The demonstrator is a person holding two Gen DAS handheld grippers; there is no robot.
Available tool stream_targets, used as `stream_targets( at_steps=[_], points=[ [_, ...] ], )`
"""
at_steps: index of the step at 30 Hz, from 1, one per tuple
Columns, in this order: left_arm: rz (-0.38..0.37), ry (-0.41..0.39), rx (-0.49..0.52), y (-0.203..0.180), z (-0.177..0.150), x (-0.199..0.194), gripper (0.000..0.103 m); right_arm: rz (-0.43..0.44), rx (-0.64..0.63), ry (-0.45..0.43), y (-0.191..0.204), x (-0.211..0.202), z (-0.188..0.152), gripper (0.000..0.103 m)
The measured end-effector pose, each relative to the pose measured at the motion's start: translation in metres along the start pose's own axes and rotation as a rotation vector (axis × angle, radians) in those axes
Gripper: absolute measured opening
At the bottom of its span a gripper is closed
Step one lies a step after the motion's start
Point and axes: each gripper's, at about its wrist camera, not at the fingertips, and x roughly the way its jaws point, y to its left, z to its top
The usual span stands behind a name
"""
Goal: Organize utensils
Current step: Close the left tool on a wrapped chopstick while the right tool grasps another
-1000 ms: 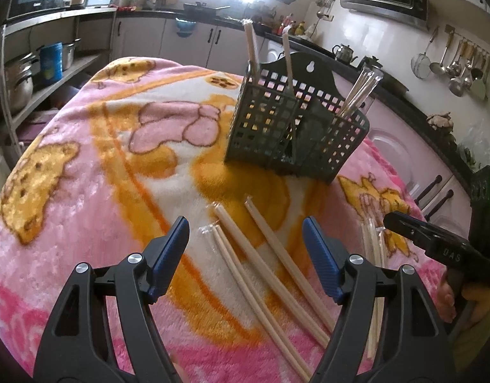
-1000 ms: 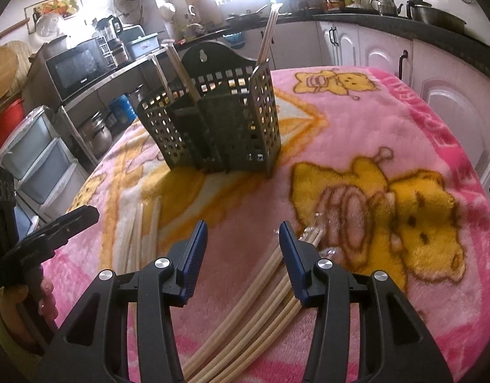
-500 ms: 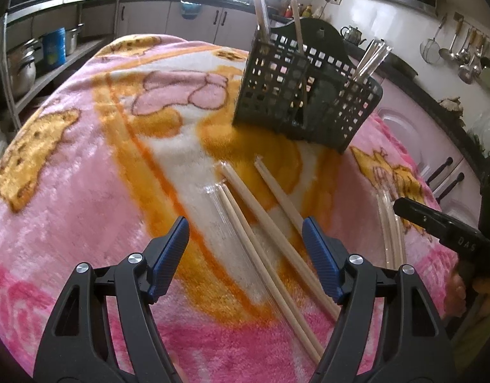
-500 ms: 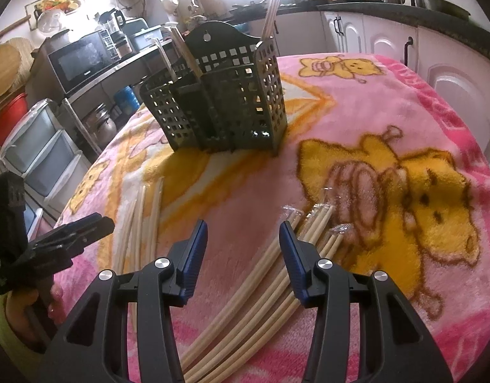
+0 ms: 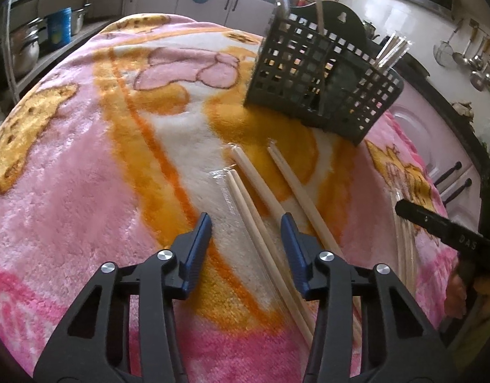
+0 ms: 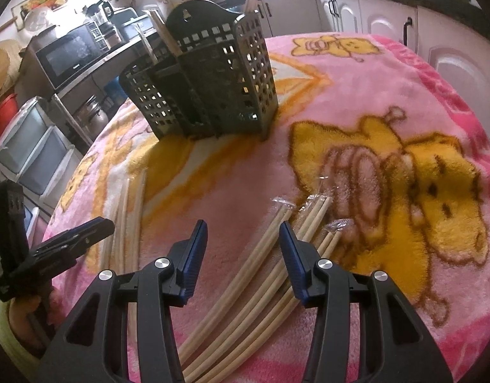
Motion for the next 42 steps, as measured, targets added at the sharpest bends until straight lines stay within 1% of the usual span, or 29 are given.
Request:
stream_targets(
  at_steps=[5,11,15,18,19,20,22,23,24,25,28,29,30,32,35,38,42],
  points=[
    [0.006,-0.005,0.000,0.000,0.001,0.001,0.036,0.024,0.020,0.036,0.000,0.011,0.002,0.045],
    [-0.011,-0.007,-0.026,0.009,0.003,-0.001,0.028,0.041,0.014,0.048,0.005,0.017,0.005,0.046],
    [-0.034,0.003,-0.052,0.014,0.005,-0.001,0.027,0.049,0.007,0.070,0.008,0.024,0.011,0.045],
    [-0.072,0.020,-0.091,0.019,0.007,0.002,0.027,0.051,0.008,0.093,0.008,0.030,0.019,0.044],
    [-0.087,0.028,-0.108,0.021,0.009,0.004,0.027,0.050,0.007,0.100,0.007,0.032,0.022,0.042],
    [-0.097,0.032,-0.118,0.023,0.011,0.005,0.027,0.046,0.008,0.107,0.007,0.034,0.024,0.038],
    [-0.103,0.037,-0.127,0.024,0.014,0.008,0.027,0.039,0.006,0.119,0.006,0.040,0.029,0.034],
    [-0.098,0.038,-0.124,0.023,0.016,0.009,0.026,0.034,0.006,0.124,0.005,0.042,0.032,0.028],
    [-0.086,0.038,-0.113,0.022,0.018,0.011,0.025,0.016,0.011,0.126,0.004,0.044,0.035,0.020],
    [-0.078,0.036,-0.105,0.021,0.019,0.013,0.025,0.009,0.014,0.128,0.003,0.046,0.036,0.017],
    [-0.063,0.039,-0.094,0.018,0.025,0.017,0.024,0.033,0.031,0.134,0.002,0.050,0.041,0.010],
    [-0.059,0.041,-0.090,0.018,0.027,0.018,0.023,0.056,0.036,0.139,0.002,0.050,0.042,0.009],
    [-0.052,0.043,-0.085,0.017,0.029,0.020,0.020,0.071,0.038,0.140,0.002,0.050,0.043,0.009],
    [-0.030,0.043,-0.062,0.016,0.032,0.022,0.015,0.091,0.039,0.133,0.005,0.048,0.044,0.009],
    [-0.015,0.036,-0.039,0.015,0.032,0.023,0.010,0.127,0.020,0.102,0.011,0.039,0.046,0.008],
    [-0.020,0.021,-0.041,0.015,0.032,0.018,0.002,0.150,-0.018,0.056,0.019,0.025,0.047,0.008],
    [-0.040,-0.019,-0.044,0.016,0.033,0.003,0.001,0.168,-0.044,0.017,0.027,0.010,0.050,0.007]
  ],
)
